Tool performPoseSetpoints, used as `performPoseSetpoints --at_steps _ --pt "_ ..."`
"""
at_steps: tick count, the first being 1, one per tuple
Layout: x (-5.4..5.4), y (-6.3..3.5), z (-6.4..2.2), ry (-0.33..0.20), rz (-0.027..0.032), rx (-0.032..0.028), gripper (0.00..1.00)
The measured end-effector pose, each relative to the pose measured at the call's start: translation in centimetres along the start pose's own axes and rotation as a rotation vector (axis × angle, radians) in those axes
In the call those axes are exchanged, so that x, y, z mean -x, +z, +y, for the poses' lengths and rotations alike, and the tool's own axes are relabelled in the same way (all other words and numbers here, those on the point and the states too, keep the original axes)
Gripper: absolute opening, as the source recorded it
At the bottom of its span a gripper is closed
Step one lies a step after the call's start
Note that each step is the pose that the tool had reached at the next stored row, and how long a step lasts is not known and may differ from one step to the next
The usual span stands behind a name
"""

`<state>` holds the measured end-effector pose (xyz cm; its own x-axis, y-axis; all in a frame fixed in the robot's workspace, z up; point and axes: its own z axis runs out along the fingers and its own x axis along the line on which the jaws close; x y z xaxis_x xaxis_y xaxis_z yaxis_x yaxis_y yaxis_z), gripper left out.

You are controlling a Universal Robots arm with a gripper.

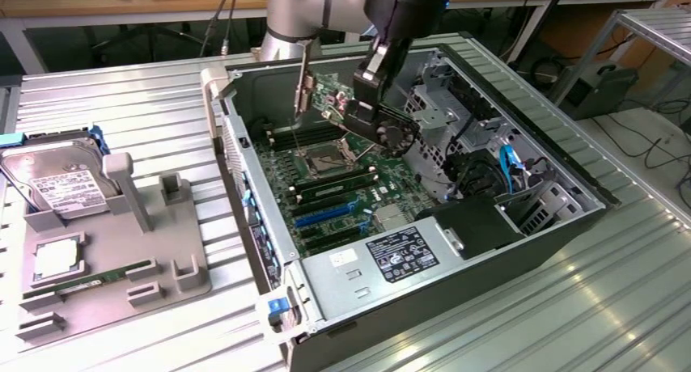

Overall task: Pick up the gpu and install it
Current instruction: 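Insert the gpu into the slot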

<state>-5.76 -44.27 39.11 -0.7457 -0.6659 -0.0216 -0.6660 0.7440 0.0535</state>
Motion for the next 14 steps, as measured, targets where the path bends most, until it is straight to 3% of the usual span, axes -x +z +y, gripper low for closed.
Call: performPoseSetpoints --at_steps 14 --pt "-0.01 0.25 -0.01 -0.250 -0.0264 -0.0298 0.26"
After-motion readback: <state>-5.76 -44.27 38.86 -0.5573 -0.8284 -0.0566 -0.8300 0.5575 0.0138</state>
